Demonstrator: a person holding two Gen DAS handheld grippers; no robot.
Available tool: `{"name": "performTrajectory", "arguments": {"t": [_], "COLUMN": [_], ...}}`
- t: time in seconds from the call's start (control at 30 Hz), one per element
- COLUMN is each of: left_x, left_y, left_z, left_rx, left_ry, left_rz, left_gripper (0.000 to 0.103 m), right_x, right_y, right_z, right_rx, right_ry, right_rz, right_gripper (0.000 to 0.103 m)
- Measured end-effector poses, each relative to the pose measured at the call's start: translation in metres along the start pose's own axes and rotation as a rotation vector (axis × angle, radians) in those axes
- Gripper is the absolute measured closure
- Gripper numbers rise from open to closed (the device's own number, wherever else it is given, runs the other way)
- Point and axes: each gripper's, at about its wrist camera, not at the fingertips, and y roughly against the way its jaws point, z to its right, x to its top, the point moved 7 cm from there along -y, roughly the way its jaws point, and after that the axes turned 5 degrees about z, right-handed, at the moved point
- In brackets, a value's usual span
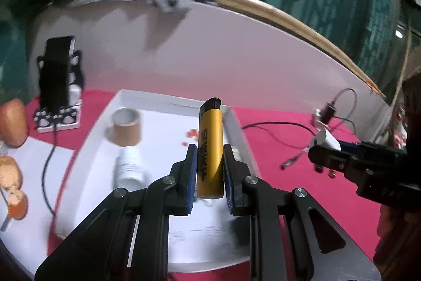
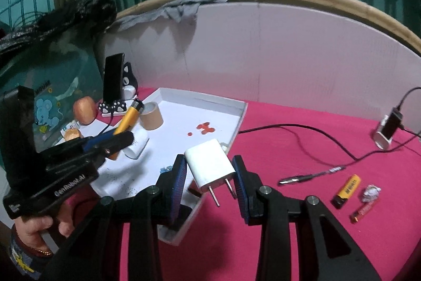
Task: Organize rigid objects
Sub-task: 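Carry the white plug and yellow lighter into the tray, open both tools, then grasp the red stick lighter with the right tool while the left tool grasps another yellow lighter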
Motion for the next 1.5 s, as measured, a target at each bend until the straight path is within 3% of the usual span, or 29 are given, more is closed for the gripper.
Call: {"name": "performTrajectory", "arguments": {"t": [0.37,0.57,0.77,0.87,0.93,0.97,1.0,1.07,1.1,1.2,1.5], "left_x": [-0.012,-0.017,-0.015,-0.013,-0.012,-0.011,-0.009,-0.003,0.0,0.005,0.009], "left_y": [-0.012,-0.018,-0.014,-0.012,-0.01,-0.009,-0.006,0.0,0.003,0.01,0.016], "left_z": [-0.055,-0.059,-0.061,-0.063,-0.065,-0.065,-0.067,-0.067,-0.067,-0.068,-0.063], "left_rx": [0.116,0.155,0.202,0.225,0.246,0.264,0.279,0.31,0.331,0.373,0.355], "left_ry": [0.043,0.011,-0.014,-0.014,-0.013,-0.017,-0.015,-0.026,-0.04,-0.06,-0.039], "left_rz": [-0.043,-0.059,-0.047,-0.038,-0.034,-0.028,-0.007,0.028,0.043,0.073,0.087], "left_gripper": [0.085,0.085,0.085,0.074,0.052,0.03,0.021,0.019,0.013,0.012,0.012], "right_x": [-0.009,-0.016,-0.019,-0.02,-0.017,-0.016,-0.014,-0.013,-0.013,-0.013,-0.016], "right_y": [-0.075,-0.11,-0.116,-0.11,-0.106,-0.101,-0.099,-0.093,-0.091,-0.083,-0.063], "right_z": [-0.027,-0.038,-0.046,-0.048,-0.049,-0.05,-0.05,-0.052,-0.052,-0.055,-0.055], "right_rx": [0.005,-0.005,-0.014,-0.024,-0.031,-0.032,-0.044,-0.05,-0.051,-0.065,-0.098], "right_ry": [0.006,0.003,0.007,0.028,0.041,0.046,0.057,0.077,0.08,0.101,0.13], "right_rz": [-0.123,-0.188,-0.19,-0.169,-0.147,-0.131,-0.119,-0.097,-0.093,-0.065,-0.027], "right_gripper": [0.068,0.068,0.067,0.067,0.052,0.029,0.017,0.017,0.017,0.014,0.009]}}
